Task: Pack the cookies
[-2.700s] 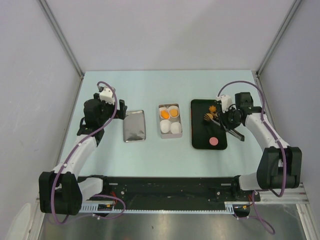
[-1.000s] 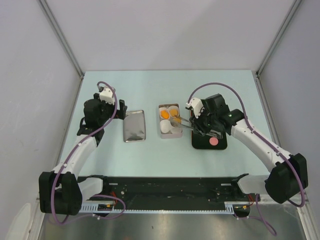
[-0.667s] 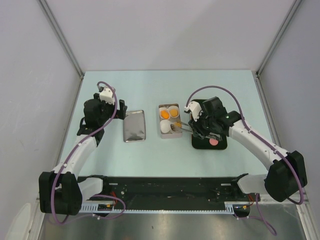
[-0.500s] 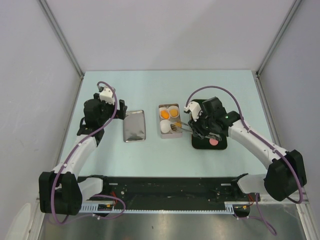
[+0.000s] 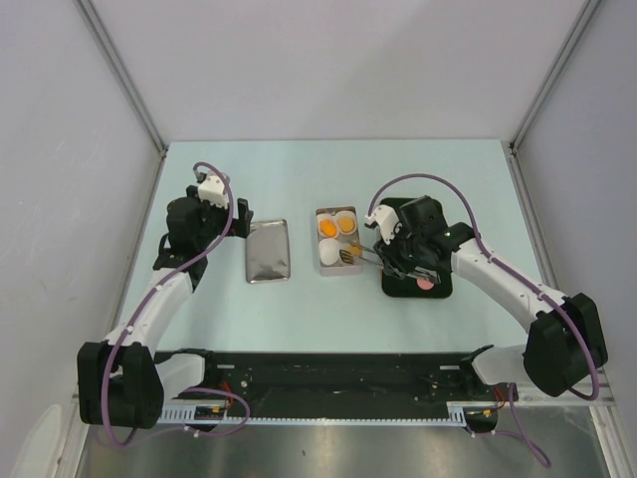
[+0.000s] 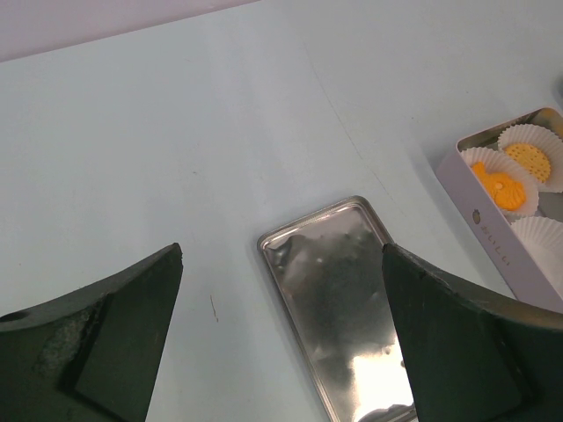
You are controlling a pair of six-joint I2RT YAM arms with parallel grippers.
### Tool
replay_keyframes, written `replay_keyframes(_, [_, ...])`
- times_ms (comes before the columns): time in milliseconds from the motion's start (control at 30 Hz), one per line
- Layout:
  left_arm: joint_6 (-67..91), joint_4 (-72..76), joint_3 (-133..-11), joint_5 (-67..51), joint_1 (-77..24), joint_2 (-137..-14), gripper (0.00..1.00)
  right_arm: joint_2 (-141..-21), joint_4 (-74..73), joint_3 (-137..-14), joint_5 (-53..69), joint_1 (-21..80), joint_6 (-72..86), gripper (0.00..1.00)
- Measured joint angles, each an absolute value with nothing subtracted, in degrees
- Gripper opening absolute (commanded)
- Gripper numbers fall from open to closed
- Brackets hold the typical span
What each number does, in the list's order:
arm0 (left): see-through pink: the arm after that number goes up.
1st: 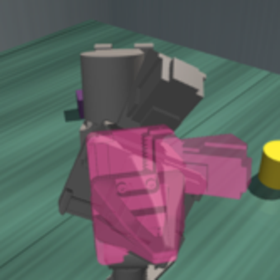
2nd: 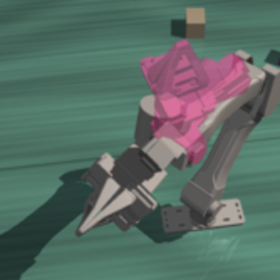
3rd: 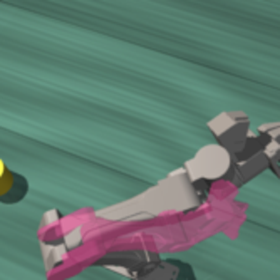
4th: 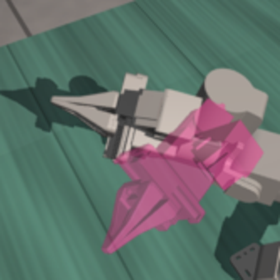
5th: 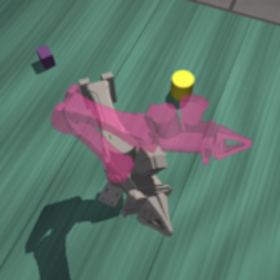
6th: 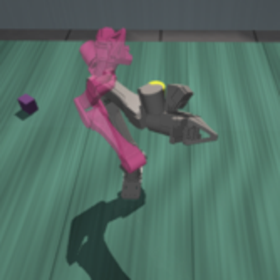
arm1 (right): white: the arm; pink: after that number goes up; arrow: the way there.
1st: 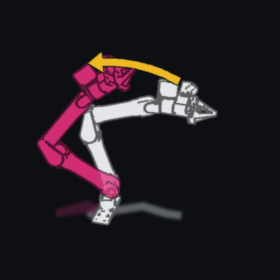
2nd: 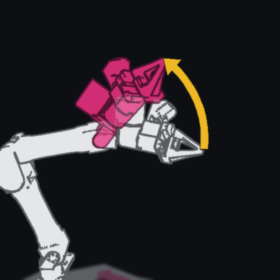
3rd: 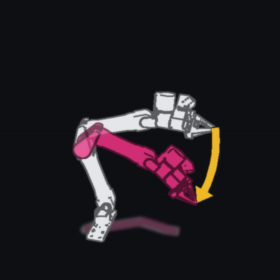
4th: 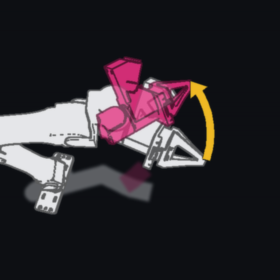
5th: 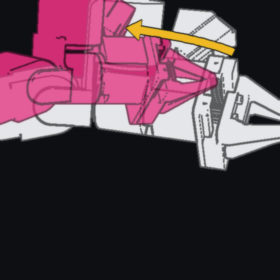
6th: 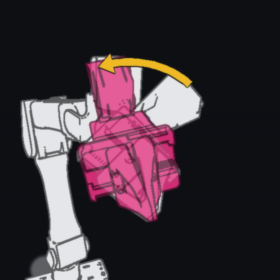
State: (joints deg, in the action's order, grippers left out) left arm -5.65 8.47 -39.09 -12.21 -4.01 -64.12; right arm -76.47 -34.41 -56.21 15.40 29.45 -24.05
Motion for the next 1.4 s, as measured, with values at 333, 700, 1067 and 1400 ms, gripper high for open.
replay_keyframes(333, [-5.65, 8.47, -39.09, -12.21, -4.01, -64.1, 1.0, -76.47, -34.39, -56.12, 15.33, 29.47, -24.23, 0.5])
replay_keyframes(700, [-5.65, 8.49, -39.09, -12.21, -4.01, -64.12, 1.0, -76.44, -34.41, -56.12, 15.07, 29.52, -24.25, 0.53])
replay_keyframes(1067, [-5.67, 8.47, -39.09, -12.21, -4.01, -64.1, 1.0, -76.16, -34.39, -56.1, 14.81, 29.52, -24.21, 0.49])
replay_keyframes(1400, [-5.65, 8.47, -39.09, -12.19, -4.01, -64.1, 1.0, -69.87, -32.64, -56.05, 14.41, 26.89, -24.12, 0.47])
